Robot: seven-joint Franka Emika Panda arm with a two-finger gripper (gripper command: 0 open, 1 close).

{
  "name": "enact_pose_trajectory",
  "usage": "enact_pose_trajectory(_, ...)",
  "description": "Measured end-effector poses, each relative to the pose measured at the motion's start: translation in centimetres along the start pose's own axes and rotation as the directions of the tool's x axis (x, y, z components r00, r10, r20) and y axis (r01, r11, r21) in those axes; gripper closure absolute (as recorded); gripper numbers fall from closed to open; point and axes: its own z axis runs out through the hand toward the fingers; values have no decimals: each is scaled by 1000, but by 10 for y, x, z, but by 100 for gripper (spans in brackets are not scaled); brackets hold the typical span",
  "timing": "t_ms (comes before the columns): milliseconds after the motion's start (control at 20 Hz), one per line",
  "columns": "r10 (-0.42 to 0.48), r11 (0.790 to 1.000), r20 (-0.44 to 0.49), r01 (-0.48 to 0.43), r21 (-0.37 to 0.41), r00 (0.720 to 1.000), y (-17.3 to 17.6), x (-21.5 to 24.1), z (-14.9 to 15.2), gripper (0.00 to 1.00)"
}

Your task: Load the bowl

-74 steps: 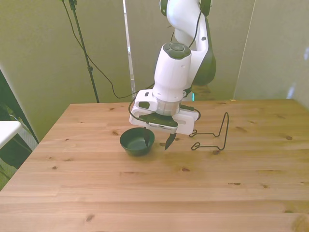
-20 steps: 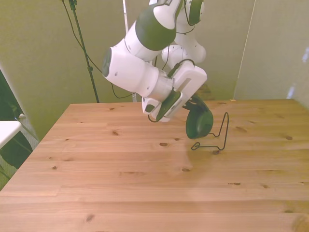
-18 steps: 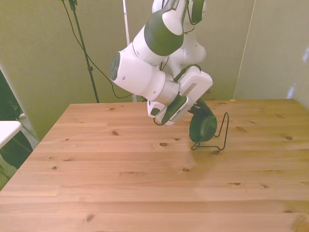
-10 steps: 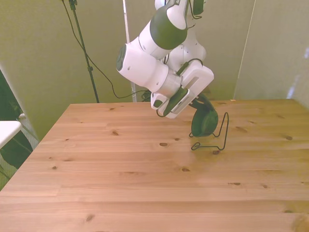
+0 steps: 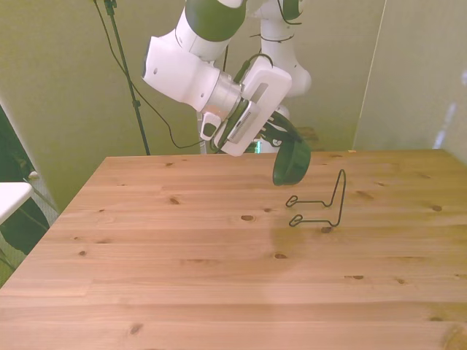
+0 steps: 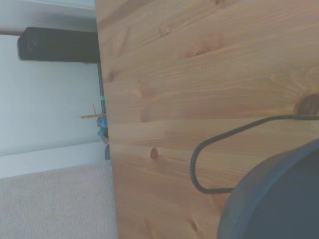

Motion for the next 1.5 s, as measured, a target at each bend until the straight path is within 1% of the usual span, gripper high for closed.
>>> enact_pose_trajectory(300, -15, 1000, -2, 15, -19, 1000, -14, 9, 17, 100)
enact_pose_trajectory(700, -8, 999, 8, 9, -40, 1000, -14, 18, 58, 100)
enact_pose_trajectory(1050, -11, 999, 6, 11, -43, 1000, -11, 23, 71, 100)
enact_pose_trajectory(1500, -10, 999, 4, 10, -40, 1000, -6, 29, 69, 100)
